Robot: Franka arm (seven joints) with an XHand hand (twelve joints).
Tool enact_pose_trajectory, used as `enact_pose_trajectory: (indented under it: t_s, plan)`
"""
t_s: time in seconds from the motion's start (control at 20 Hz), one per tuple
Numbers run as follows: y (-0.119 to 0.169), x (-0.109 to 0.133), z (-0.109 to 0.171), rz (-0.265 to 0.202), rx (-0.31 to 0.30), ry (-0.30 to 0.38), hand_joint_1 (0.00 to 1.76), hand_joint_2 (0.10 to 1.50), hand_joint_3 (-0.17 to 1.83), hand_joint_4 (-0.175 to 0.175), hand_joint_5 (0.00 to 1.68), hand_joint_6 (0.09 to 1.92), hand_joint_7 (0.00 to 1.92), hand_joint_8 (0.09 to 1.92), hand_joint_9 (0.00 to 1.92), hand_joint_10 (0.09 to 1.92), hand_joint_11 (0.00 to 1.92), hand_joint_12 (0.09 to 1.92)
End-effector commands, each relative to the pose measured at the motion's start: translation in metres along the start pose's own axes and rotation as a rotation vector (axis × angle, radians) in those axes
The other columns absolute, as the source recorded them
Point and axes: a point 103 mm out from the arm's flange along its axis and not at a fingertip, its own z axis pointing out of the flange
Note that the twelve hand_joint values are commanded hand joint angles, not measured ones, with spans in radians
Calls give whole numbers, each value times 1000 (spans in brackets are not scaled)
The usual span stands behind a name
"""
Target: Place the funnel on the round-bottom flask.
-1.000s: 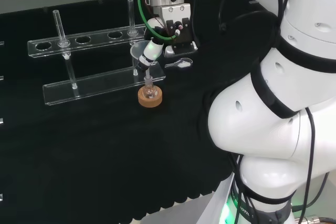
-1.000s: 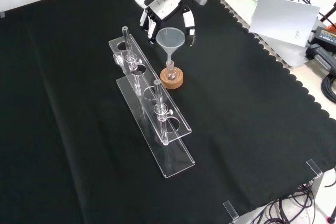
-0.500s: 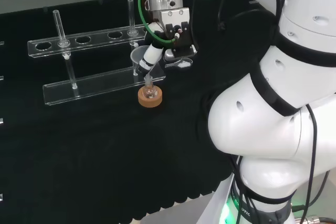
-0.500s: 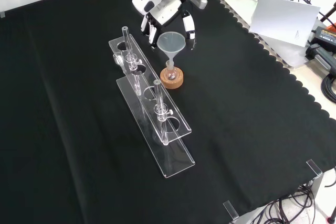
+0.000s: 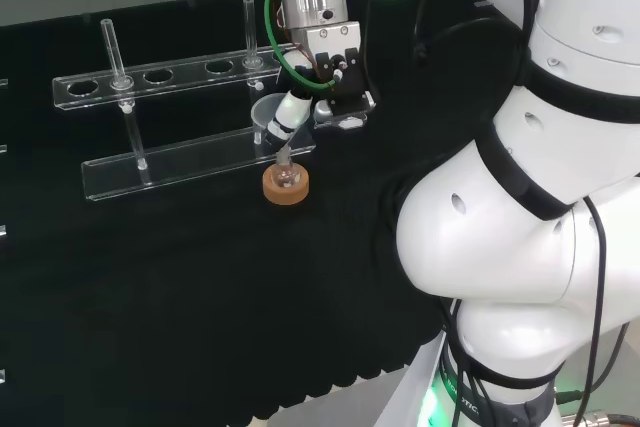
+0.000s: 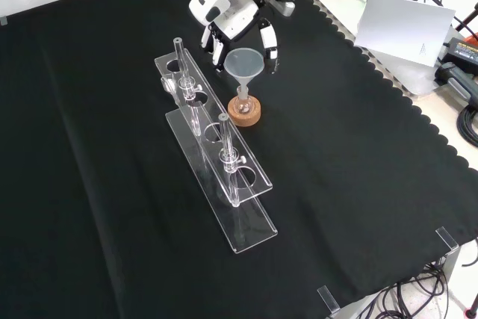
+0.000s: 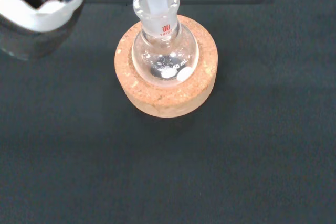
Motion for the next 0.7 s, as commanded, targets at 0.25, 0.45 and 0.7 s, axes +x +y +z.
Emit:
enact_pose_trajectory:
  t_s: [0.25,0.45,0.7]
  plan:
    - [0,-2,5,-10,0,11,1012,959,293,175,991,1027,973,924,1207,659,509,1306]
    - [1,-1,5,-10,-2,4,1011,961,291,175,989,1029,961,921,1205,659,508,1307]
    - [4,2,8,-1,6,1,830,753,551,-3,829,954,806,951,1069,706,476,1316]
